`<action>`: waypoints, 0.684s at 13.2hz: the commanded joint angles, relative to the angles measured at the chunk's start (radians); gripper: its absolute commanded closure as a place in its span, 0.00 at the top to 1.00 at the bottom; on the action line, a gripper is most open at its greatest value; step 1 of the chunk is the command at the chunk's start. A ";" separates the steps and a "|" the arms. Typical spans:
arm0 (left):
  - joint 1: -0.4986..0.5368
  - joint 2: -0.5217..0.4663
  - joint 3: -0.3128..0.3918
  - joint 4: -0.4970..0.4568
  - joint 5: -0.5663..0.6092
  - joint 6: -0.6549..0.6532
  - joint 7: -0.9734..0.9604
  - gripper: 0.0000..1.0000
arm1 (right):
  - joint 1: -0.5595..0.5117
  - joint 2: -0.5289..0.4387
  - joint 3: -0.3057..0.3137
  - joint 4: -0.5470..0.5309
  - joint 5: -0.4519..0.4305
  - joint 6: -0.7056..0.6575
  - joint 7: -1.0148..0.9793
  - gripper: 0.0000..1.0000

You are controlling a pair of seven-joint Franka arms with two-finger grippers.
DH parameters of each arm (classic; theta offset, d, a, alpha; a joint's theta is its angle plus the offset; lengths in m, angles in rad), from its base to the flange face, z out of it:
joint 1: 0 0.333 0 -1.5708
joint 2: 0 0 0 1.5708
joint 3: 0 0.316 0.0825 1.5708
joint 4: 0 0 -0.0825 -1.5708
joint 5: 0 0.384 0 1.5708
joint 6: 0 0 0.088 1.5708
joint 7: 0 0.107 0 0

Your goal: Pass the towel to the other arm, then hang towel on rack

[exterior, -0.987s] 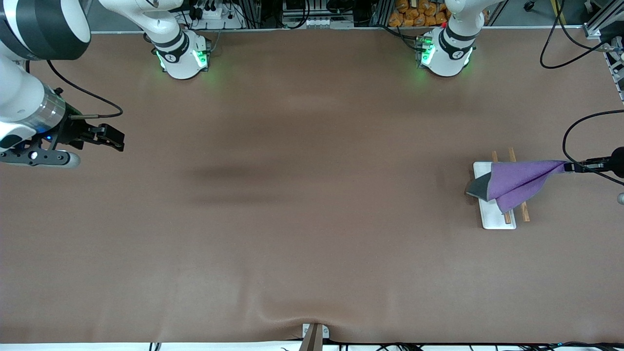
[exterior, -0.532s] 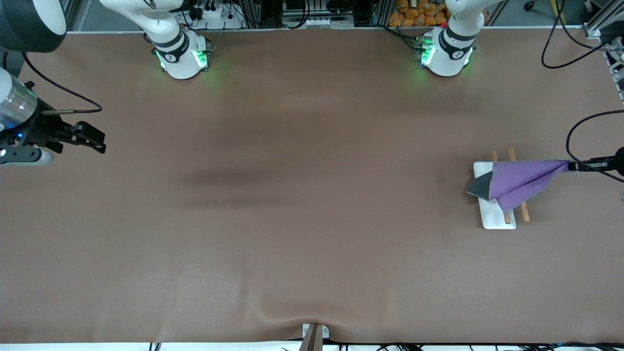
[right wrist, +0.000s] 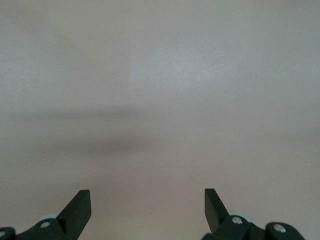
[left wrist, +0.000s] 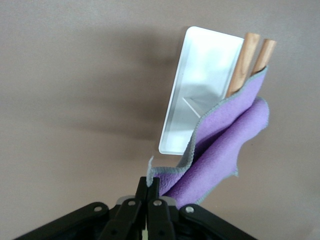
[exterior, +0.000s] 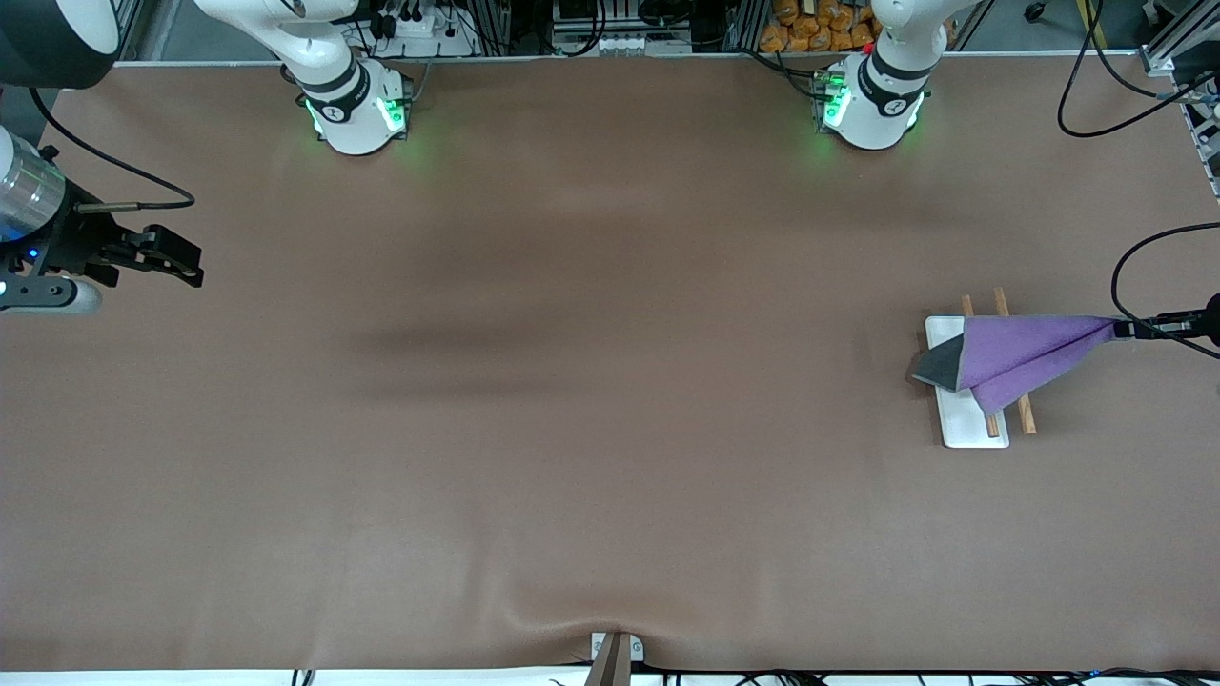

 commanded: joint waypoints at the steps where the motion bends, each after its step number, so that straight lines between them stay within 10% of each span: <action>1: 0.007 0.010 -0.010 0.012 0.025 0.008 0.015 0.00 | -0.011 0.006 0.017 0.046 -0.005 -0.012 -0.007 1.00; 4: 0.028 0.027 -0.010 0.012 0.022 0.014 0.020 0.33 | -0.017 0.015 0.016 0.091 -0.005 -0.022 -0.009 1.00; 7: 0.048 0.033 -0.010 0.012 0.011 0.037 0.101 1.00 | -0.011 0.005 0.019 0.091 -0.002 -0.026 -0.021 1.00; 9: 0.045 0.018 -0.017 0.015 0.014 0.035 0.104 1.00 | -0.020 0.005 0.016 0.093 0.024 -0.072 -0.019 1.00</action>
